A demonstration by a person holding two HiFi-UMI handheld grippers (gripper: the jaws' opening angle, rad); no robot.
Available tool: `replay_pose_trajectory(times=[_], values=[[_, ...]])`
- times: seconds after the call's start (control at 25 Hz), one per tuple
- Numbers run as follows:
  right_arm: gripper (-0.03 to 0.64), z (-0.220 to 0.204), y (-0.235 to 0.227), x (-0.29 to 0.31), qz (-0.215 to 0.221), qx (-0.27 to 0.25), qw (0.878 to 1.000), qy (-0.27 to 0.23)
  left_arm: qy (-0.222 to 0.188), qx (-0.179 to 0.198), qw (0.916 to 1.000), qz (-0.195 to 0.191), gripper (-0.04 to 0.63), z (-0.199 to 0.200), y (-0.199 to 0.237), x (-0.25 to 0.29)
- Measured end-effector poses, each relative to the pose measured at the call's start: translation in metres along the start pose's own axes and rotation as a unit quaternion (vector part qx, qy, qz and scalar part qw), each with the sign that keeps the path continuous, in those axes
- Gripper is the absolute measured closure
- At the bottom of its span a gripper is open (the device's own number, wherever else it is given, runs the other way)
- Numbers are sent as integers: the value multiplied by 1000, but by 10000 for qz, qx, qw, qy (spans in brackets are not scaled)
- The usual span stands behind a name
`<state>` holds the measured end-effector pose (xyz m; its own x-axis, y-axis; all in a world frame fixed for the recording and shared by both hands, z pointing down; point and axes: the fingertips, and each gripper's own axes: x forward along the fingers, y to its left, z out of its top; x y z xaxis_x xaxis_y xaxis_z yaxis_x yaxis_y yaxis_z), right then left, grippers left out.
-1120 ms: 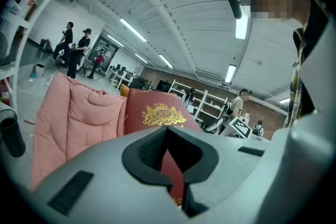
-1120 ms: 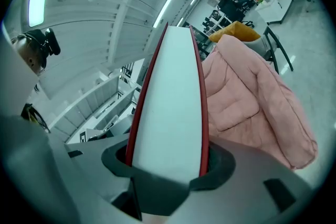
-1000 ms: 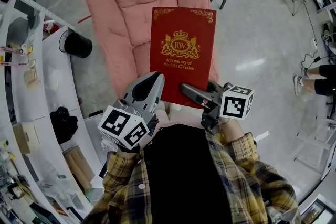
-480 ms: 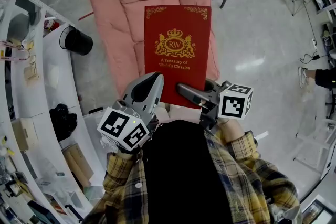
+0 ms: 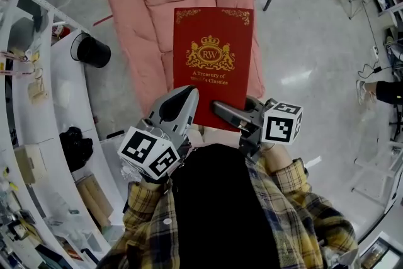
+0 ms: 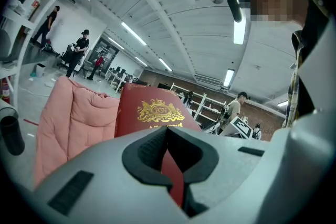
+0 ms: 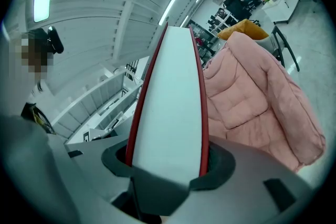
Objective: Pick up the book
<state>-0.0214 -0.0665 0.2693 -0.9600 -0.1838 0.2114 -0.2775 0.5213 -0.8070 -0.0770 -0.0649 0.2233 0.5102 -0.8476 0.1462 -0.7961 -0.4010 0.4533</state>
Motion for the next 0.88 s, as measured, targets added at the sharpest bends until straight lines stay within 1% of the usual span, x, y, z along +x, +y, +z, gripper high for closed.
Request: replay_pose_trajectory(times=[0.36,0.88], values=[[357,-1,0,0,-131,80,9999,-75,33,20,10000,-69,591,1,3,-3],[357,-5,0,0,-164,139,9997,-78,86,-31,9999,-97,591,0,4,-7]])
